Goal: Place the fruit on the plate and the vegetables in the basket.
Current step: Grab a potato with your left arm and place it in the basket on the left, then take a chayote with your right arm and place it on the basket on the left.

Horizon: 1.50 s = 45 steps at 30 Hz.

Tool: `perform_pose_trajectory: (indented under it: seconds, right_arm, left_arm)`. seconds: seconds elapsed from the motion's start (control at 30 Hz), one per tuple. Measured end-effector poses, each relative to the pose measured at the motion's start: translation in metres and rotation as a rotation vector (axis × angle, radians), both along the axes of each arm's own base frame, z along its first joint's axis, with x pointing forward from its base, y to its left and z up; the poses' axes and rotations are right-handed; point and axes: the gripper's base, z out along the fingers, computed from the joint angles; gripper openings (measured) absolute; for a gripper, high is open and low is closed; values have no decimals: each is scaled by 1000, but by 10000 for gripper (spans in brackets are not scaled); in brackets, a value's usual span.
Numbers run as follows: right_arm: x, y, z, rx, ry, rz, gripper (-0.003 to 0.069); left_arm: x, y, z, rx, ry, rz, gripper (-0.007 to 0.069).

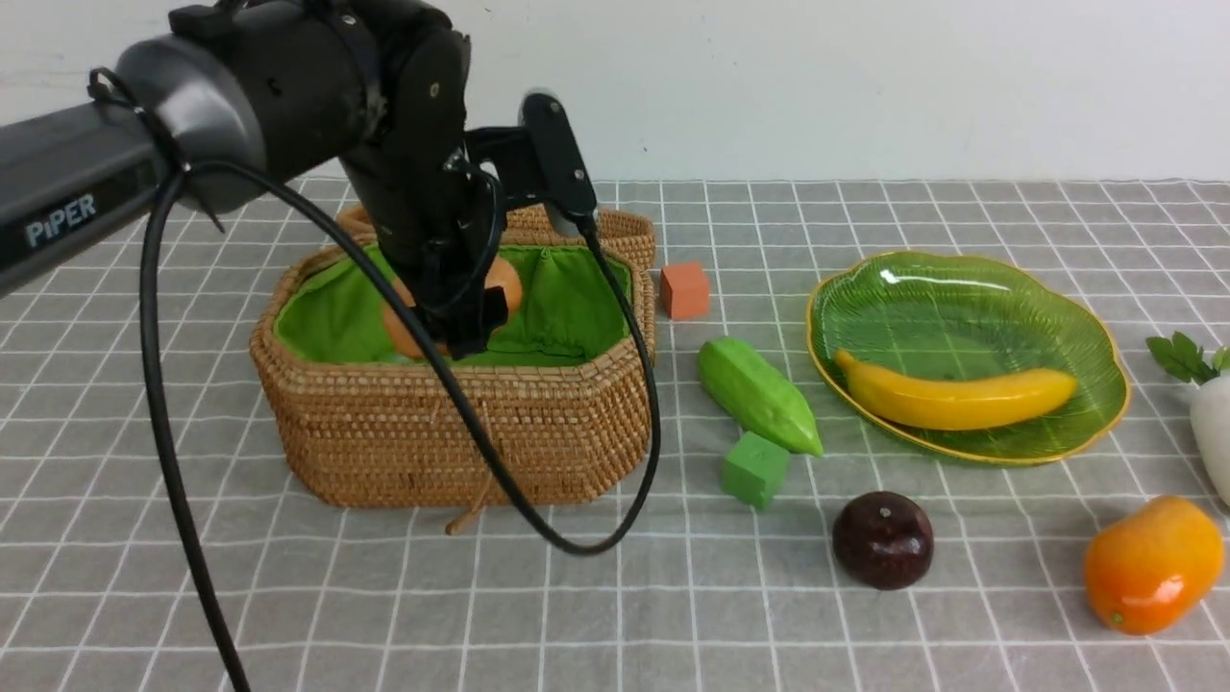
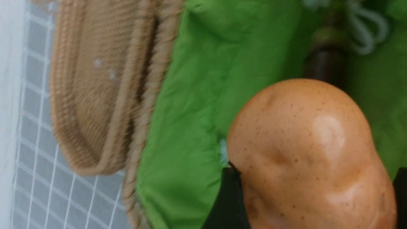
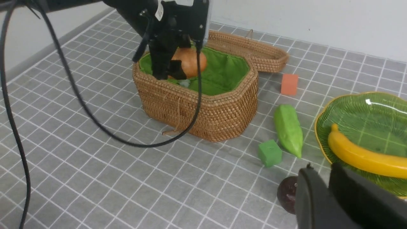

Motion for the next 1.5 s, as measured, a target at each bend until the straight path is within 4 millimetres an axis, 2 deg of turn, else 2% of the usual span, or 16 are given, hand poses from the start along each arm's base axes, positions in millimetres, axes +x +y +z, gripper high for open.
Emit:
perform_pose_trajectory:
  seconds: [0.2,0.33,0.5,0.63,0.73,0.8,0.87,0.9,0.93,0.97,1.03,1.13,1.17,1.27,1.33,1.5]
  right_arm:
    - [8,4,-4,-19,47,7,99]
    - [23,11,-9,-48,109,10,101]
    - [34,15,-13,-68,146,9,106]
    - [46,14,-18,-129,156,-31,111]
    - [66,19,-26,-182,208,-59,111]
    - [90,28,-38,-223,280,-61,112]
    - [124,42,-56,-279,367,-47,114]
    - [127,44,-58,-286,376,-45,114]
    - [140,49,-65,-310,405,-35,115]
    - [165,59,-78,-353,457,-18,116]
    - [196,72,-94,-396,509,4,118]
    - [245,89,-115,-411,578,40,118]
    - [264,95,-124,-406,604,59,118]
    - [302,103,-143,-373,651,93,119]
    - [325,107,-156,-367,676,108,123]
    - [365,119,-178,-384,701,129,155]
  left_arm:
    - [2,6,8,-72,-71,182,666]
    - [-5,10,22,-127,-88,246,652]
    - [-22,12,45,-272,-64,336,552]
    - [-39,7,47,-425,93,475,415]
    - [-49,5,49,-498,174,594,284]
    - [-59,5,57,-530,200,655,153]
    - [-80,3,76,-563,193,652,25]
    - [-82,3,78,-567,191,649,9]
    - [-92,2,87,-583,181,629,-9]
    - [-110,0,101,-610,163,587,-13]
    - [-148,-2,121,-671,135,504,-13]
    - [-197,5,133,-771,105,403,-13]
    - [-216,11,131,-802,95,364,-13]
    - [-257,34,131,-906,42,274,-13]
    - [-278,51,125,-979,0,233,-13]
    - [-306,81,107,-1118,-106,186,-13]
